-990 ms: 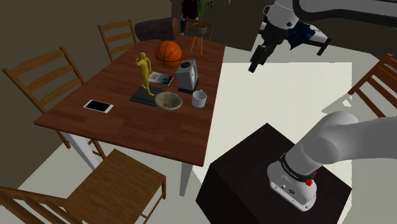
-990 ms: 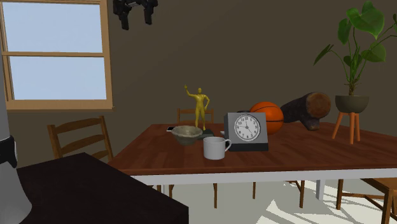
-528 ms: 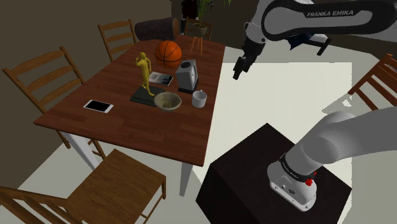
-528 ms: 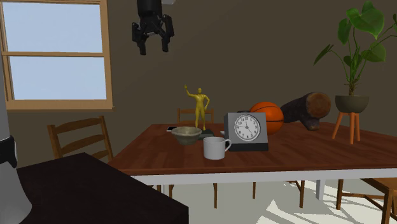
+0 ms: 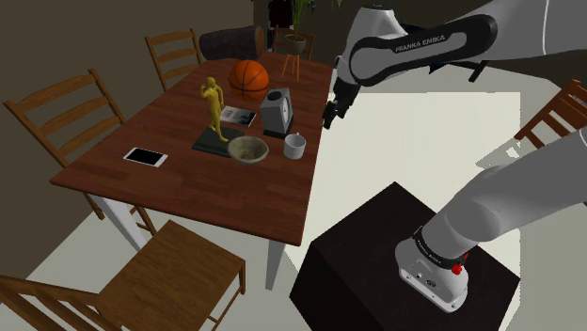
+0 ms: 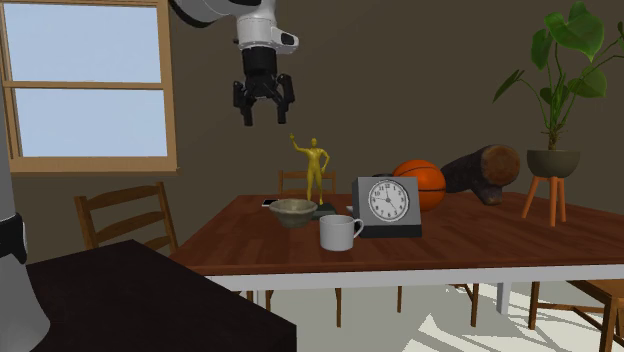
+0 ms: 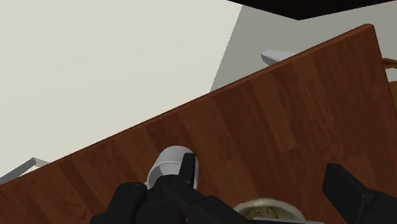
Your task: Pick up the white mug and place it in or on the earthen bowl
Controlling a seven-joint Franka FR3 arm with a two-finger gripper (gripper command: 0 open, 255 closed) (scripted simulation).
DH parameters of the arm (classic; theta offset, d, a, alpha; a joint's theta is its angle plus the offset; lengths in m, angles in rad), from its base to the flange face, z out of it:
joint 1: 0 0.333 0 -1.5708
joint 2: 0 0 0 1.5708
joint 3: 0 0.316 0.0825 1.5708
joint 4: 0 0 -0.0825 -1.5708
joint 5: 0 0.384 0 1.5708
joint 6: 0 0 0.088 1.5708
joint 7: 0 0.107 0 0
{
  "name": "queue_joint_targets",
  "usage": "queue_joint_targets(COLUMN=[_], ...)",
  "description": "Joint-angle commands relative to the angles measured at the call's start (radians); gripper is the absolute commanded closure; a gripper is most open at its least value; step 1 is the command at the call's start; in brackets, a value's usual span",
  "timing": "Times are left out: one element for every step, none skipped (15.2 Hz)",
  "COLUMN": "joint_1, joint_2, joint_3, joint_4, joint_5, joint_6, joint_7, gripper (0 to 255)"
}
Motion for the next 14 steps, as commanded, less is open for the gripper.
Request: queue_joint_targets(joint_1=[-0.006,-0.008,-0.01,-0.011,-0.012,-0.013,-0.014,-0.014,-0.014,-0.014,-0.013,-0.012,-0.011,-0.009], joint_2=[0.085,0.124,0.164,0.203,0.243,0.283,0.323,0.363,0.403,0.443,0.483,0.523,0.562,0.602], joint_3=[0.0,0.001,0.002,0.002,0.002,0.002,0.002,0.001,-0.001,-0.002,-0.004,-0.006,-0.009,-0.012], joint_4=[0.03,0.043,0.057,0.073,0.09,0.109,0.129,0.15,0.172,0.196,0.221,0.247,0.274,0.303], joint_5=[-0.011,-0.017,-0.023,-0.029,-0.036,-0.043,-0.051,-0.058,-0.066,-0.073,-0.081,-0.088,-0.094,-0.101], joint_6=[0.055,0.08,0.104,0.127,0.148,0.169,0.188,0.205,0.222,0.237,0.251,0.264,0.275,0.285], joint_7=[0.0,0.002,0.004,0.007,0.009,0.012,0.015,0.019,0.022,0.025,0.028,0.031,0.034,0.036], gripper=[0,0,0,0,0,0,0,0,0,0,0,0,0,0])
